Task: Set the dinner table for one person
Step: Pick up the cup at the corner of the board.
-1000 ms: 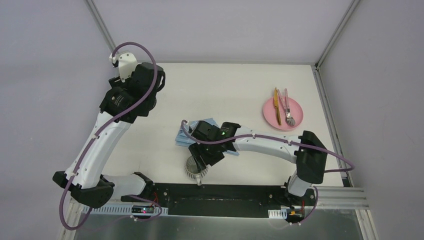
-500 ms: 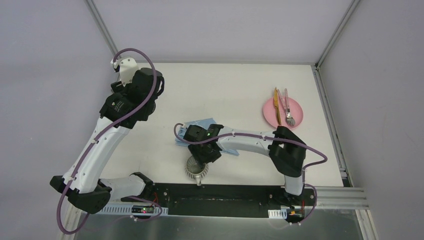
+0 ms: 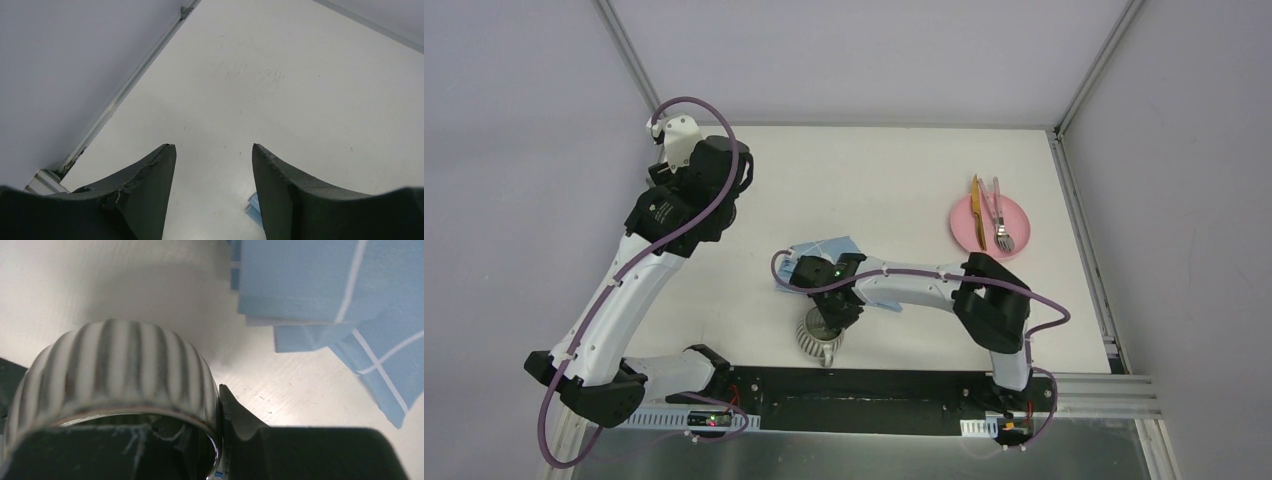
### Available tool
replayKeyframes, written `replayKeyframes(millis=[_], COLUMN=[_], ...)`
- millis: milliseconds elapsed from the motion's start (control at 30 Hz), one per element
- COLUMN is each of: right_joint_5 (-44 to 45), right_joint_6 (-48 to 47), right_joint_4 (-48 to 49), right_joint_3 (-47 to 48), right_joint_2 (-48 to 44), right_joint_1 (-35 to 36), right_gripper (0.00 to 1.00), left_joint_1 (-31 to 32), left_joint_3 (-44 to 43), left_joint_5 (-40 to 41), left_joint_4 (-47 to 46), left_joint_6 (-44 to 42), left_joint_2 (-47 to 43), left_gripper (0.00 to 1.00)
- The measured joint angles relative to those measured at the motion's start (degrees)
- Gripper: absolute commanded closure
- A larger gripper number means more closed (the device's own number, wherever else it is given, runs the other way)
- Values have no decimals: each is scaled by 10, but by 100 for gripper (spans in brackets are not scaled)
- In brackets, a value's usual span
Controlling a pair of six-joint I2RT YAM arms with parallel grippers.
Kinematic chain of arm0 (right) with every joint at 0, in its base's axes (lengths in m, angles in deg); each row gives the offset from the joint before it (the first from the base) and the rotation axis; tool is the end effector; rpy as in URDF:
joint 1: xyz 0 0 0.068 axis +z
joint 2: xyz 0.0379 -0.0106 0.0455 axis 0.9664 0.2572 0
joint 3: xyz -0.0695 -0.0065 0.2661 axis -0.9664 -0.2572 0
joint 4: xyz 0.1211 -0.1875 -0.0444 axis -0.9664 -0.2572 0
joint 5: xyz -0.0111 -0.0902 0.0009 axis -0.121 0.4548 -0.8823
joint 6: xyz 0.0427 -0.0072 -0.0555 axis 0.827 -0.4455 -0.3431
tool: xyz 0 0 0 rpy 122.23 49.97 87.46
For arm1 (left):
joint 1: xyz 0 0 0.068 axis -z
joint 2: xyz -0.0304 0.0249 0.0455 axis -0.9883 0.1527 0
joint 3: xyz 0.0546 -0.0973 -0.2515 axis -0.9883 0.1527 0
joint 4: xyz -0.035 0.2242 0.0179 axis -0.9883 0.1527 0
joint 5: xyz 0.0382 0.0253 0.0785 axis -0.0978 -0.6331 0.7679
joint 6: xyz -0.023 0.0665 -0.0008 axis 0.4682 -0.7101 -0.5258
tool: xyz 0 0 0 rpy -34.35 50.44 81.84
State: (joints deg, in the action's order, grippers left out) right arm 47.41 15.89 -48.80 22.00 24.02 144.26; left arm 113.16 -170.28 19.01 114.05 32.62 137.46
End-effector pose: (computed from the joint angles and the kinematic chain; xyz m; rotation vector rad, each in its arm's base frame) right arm 0.1298 0.3290 0.1805 -0.9514 2.8004 0.1513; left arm 0.1668 -0.0493 0.4191 -0.4481 1.9392 0.3702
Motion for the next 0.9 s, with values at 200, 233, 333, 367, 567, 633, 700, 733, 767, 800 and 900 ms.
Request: replayKeyframes(millis=[200,233,333,367,567,633,700,733,767,800,900], right_joint_5=[66,82,125,139,227,249,265,272,278,284,291], right_joint_6=[18,21,27,30,42,44,44,44,44,43,35], right_joint_4=[-26,-39,-70,-79,-133,-144,-149,-150,-150,-148,-139], right_joint_3=[-44,-47,-47,-45,-25,-21,-21,-21,-21,-21,-21], right_joint_2=[-42,-49,-70,-77,-93,-93,-94,-94,-94,-94,-94], right_joint_1=[3,3,3,3,-2,-13,-31,-45,-59,-75,-123], right_gripper=[100,100,100,100,100,100,100,100,100,100,100], left_joint_1=[0,0,0,0,0,0,0,0,0,0,0], left_joint_3=[2,3,4,5,10,10,11,12,14,15,16], left_joint_5=[-4,-4,-8,-10,-17,-18,-18,-19,-19,-19,-20], left_joint_4=[-6,-8,-12,-13,-17,-18,-21,-23,-25,-26,-32], left_joint_6=[0,0,0,0,-1,-1,-2,-2,-2,-2,-3], left_joint_2=[0,0,3,5,10,10,10,10,10,11,17], left_gripper=[49,50,52,53,57,58,58,59,60,64,75])
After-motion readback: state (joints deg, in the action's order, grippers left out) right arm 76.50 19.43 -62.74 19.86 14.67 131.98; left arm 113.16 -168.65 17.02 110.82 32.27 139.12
